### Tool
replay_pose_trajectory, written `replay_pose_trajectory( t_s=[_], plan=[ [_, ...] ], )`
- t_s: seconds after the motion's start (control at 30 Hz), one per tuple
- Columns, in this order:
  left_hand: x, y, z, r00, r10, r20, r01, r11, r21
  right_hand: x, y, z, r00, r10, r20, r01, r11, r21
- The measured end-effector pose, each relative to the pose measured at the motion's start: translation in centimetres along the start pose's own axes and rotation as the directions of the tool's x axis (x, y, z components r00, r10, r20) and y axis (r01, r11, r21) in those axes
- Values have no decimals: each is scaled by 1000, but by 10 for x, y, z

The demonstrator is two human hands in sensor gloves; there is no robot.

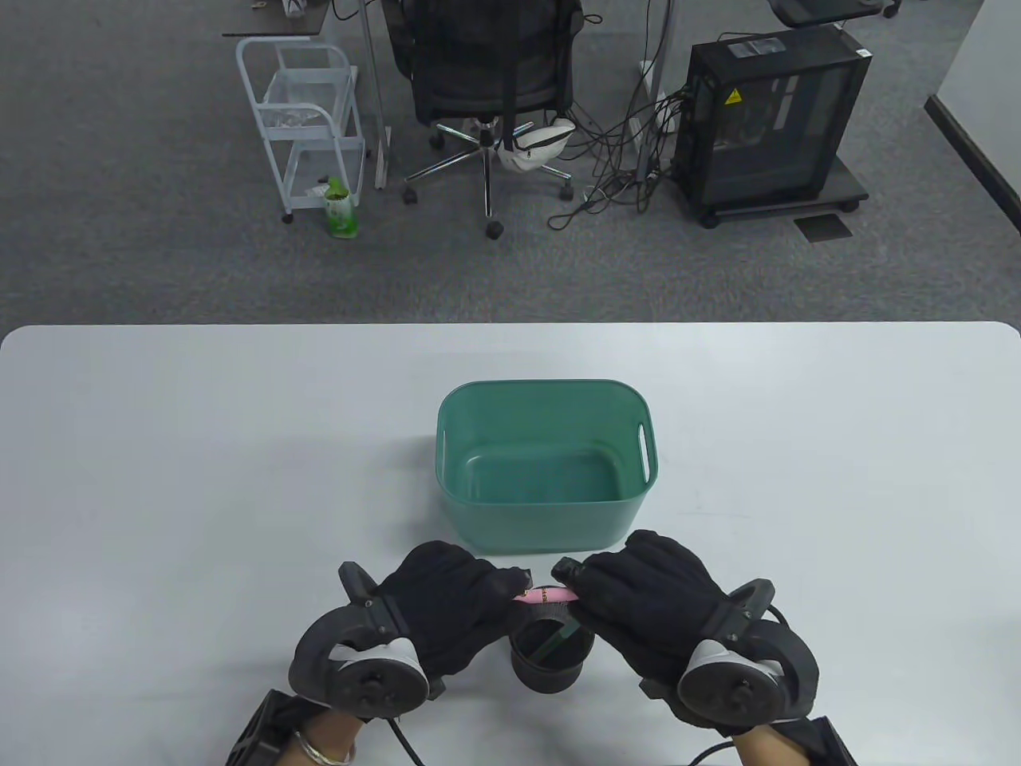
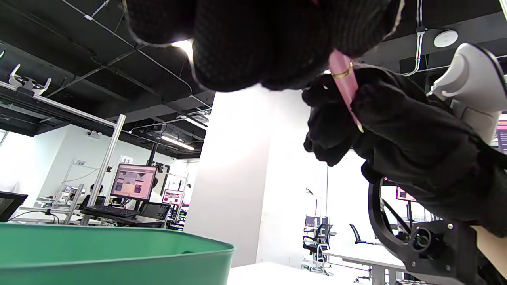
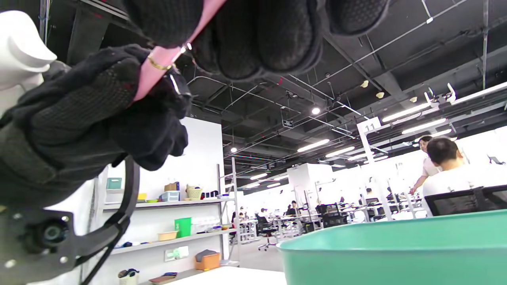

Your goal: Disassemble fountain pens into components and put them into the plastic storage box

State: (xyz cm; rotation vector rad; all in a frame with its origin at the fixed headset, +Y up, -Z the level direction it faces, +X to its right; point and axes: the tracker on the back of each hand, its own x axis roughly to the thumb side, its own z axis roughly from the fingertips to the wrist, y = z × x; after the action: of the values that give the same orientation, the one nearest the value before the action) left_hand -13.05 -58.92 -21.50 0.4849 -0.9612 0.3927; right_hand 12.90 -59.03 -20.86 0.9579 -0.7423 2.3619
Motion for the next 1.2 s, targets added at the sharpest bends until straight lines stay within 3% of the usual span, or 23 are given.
replay_pose_trajectory(
  t_s=[0.47, 0.53, 0.63, 0.7, 1.2],
  plan=[
    [0, 5, -1, 999, 40, 6, -40, 999, -1, 0, -2, 2, 999, 1, 32, 1, 998, -60],
    [-14, 20, 8, 995, 3, -96, 3, 998, 62, -14, -18, 7, 995, 96, -37, -100, 983, -151],
    [-30, 47, 23, 986, 98, -134, -69, 976, 205, -30, -44, 14, 992, 58, -112, -81, 974, -212],
    [-30, 54, 25, 984, 78, -160, -43, 976, 213, -30, -50, 15, 988, 100, -118, -127, 962, -243],
    [-27, 42, 18, 988, 42, -146, -18, 987, 161, -30, -47, 15, 991, 80, -111, -104, 967, -232]
  ],
)
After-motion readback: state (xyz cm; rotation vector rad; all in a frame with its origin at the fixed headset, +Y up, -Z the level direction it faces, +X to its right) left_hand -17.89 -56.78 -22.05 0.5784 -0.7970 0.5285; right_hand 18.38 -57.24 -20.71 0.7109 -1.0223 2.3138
